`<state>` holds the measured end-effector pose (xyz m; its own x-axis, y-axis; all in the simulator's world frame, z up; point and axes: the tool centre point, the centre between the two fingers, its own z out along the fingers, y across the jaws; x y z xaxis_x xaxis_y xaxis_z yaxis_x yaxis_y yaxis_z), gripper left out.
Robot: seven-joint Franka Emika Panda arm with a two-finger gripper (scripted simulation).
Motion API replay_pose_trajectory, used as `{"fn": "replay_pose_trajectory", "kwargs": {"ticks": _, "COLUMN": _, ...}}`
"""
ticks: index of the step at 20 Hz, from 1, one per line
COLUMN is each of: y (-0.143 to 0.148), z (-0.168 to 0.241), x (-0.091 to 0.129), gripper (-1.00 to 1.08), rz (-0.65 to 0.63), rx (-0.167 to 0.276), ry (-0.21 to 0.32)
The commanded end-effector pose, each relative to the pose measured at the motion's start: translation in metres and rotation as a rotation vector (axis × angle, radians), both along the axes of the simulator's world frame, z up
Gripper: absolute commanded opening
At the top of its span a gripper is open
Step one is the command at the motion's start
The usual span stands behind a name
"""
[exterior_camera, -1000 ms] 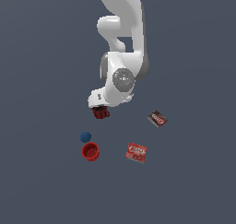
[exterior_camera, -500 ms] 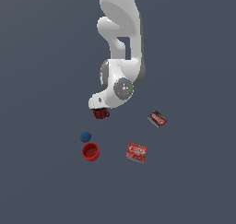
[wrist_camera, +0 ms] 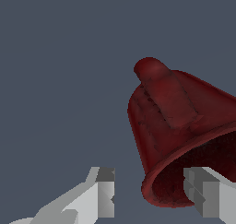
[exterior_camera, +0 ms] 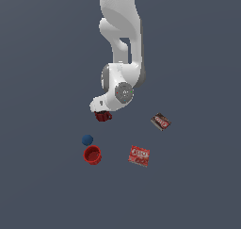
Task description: Pick up a designated object from a clutter of objects.
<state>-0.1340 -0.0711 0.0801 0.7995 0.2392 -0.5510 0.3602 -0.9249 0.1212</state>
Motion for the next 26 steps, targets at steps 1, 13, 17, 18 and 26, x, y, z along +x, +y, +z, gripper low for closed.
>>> {"fn": "replay_pose_trajectory", "kwargs": {"ticks": 1, "y": -0.002, "z": -0.005, "x": -0.003, "gripper": 0.28, "rz": 0.001, "rx": 0.0, "ry": 0.0}}
{"fn": "replay_pose_trajectory", "kwargs": {"ticks": 13, "y": -0.002, "z": -0.006, "x": -0.004, "gripper": -1.0, "rz": 0.001, "rx": 0.0, "ry": 0.001}}
{"fn": "replay_pose_trajectory", "kwargs": {"ticks": 17, "y": -0.001, "z": -0.004, "x": -0.003, "gripper": -1.0, "rz": 0.001, "rx": 0.0, "ry": 0.0}}
{"fn": "replay_pose_trajectory", "kwargs": {"ticks": 18, "y": 0.001, "z": -0.002, "x": -0.002, "gripper": -1.0, "rz": 0.001, "rx": 0.0, "ry": 0.0}}
{"fn": "replay_pose_trajectory", "kwargs": {"ticks": 26, "y": 0.024, "z": 0.024, "x": 0.01, "gripper": -1.0, "rz": 0.002, "rx": 0.002, "ry": 0.001}}
